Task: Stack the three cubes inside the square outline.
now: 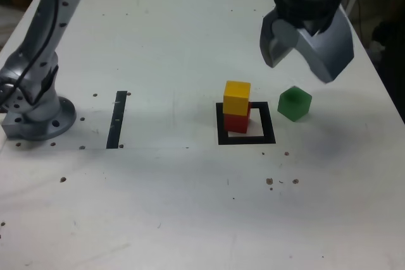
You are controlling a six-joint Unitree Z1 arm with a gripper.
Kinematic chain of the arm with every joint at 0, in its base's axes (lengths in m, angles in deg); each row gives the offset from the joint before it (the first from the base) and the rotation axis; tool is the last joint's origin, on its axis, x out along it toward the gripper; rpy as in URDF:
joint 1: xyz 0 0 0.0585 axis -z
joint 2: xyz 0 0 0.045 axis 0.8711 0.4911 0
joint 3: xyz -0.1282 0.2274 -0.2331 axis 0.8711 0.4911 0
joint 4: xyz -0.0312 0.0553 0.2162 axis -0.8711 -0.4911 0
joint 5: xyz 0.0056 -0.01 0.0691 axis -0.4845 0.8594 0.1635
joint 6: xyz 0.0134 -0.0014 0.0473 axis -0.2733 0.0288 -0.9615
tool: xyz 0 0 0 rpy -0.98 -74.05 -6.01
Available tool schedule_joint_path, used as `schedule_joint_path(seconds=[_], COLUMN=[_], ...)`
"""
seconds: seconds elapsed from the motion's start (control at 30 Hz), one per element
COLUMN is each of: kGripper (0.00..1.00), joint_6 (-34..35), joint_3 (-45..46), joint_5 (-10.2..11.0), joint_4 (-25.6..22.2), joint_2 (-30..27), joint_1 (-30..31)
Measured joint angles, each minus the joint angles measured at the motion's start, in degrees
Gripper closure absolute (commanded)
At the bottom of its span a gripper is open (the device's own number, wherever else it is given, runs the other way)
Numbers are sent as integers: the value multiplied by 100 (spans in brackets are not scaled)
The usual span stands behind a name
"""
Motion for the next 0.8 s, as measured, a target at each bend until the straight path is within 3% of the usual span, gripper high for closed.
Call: schedule_joint_path(seconds=[0.43,0.8], kGripper=[8,25], joint_6=[-74,-80], joint_3=[113,108], joint_5=[122,66], joint_4=[228,228], joint_2=[604,773], joint_1=[-131,-167])
